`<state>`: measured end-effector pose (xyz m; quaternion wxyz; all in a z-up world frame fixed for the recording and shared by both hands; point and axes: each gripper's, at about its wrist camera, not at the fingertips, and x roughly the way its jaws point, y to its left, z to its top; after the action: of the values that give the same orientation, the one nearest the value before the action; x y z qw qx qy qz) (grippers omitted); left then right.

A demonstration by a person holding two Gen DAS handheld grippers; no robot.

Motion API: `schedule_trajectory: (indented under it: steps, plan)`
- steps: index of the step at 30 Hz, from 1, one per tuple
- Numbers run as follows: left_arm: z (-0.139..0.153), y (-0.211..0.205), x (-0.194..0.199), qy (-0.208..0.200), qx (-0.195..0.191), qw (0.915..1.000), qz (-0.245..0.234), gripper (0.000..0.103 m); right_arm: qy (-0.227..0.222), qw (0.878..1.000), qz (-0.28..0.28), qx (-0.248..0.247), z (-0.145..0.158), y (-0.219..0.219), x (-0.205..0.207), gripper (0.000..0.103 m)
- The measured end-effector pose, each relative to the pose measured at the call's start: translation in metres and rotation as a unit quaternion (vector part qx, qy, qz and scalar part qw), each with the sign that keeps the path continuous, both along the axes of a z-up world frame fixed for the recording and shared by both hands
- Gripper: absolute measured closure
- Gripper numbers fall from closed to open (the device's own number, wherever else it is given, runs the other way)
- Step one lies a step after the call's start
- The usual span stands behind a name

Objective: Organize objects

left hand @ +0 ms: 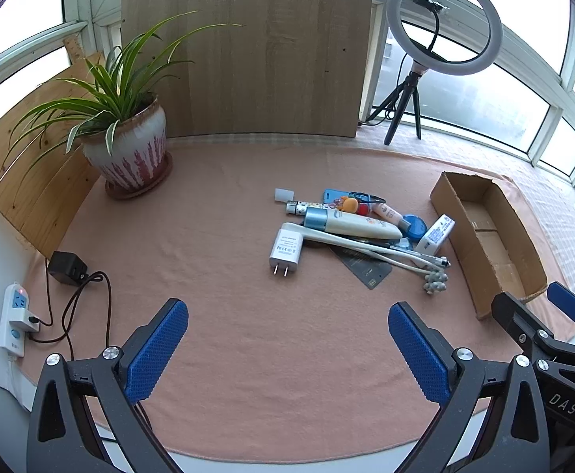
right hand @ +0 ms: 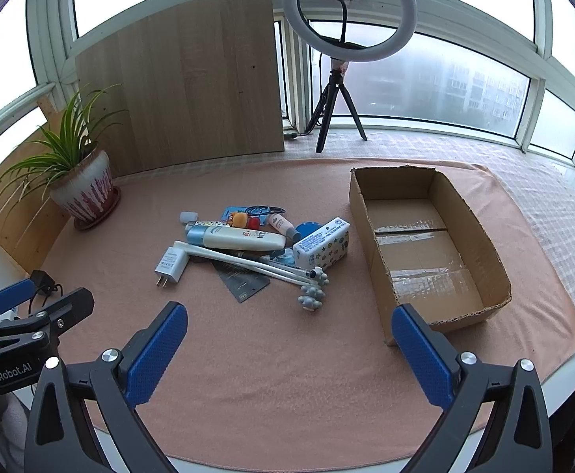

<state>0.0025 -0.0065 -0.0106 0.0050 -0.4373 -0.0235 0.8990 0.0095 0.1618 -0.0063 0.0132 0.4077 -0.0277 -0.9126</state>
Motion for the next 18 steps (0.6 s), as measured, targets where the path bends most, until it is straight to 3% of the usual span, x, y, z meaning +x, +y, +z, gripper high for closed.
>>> schedule_trajectory:
  steps: [18]
  plan:
    - [-0.0034,0.0027,-0.0052,-0.006,0.006,0.9999,-0.014,0.0,-0.005,1.0,-0.002,-0.004,-0.0026,-0.0013,-0.0046,0.001]
